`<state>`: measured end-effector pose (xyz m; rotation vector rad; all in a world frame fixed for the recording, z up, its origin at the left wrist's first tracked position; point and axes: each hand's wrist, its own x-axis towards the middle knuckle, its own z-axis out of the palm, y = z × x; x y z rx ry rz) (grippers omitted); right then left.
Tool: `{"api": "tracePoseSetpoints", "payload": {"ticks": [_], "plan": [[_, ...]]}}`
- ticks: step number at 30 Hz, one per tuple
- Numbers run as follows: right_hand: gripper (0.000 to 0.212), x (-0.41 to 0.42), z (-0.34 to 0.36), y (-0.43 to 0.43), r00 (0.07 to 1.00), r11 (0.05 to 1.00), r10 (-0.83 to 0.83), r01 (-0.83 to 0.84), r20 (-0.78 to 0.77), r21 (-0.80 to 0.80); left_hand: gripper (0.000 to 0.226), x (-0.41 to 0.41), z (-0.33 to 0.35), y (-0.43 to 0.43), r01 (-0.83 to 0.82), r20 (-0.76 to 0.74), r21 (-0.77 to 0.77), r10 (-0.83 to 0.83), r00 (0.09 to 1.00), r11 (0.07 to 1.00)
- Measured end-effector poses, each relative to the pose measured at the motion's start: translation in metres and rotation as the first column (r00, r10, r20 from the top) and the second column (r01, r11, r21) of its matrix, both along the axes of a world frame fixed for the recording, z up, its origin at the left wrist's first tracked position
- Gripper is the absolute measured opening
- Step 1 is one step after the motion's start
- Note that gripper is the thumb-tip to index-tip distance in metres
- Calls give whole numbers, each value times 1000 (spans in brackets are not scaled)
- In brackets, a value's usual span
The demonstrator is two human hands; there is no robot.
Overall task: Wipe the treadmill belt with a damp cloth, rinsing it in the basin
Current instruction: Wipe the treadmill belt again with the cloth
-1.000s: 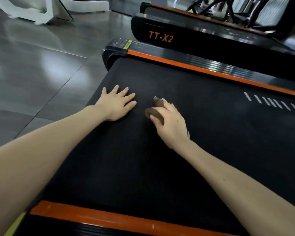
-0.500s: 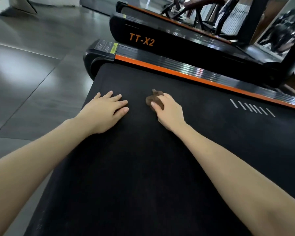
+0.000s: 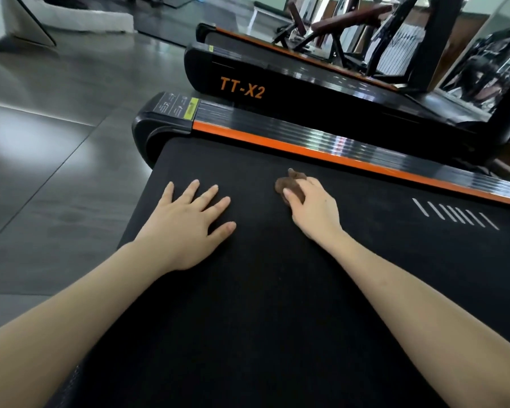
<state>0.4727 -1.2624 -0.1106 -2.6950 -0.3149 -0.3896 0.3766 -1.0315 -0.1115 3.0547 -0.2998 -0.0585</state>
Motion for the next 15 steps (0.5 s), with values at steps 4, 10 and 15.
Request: {"api": "tracePoseSetpoints", "payload": {"ticks": [4, 10, 15], "plan": [[36, 51, 0, -5, 980, 977, -200, 201, 23, -65, 73, 1, 2, 3, 2, 1, -47, -2, 1000, 999], [36, 91, 3, 6, 938, 937, -345, 345, 13, -48, 85, 2, -1, -1, -12, 41, -91, 15, 999, 996], [39, 86, -2, 44, 971, 967, -236, 237, 21, -89, 91, 5, -4, -2, -15, 41, -112, 20, 999, 994]]}}
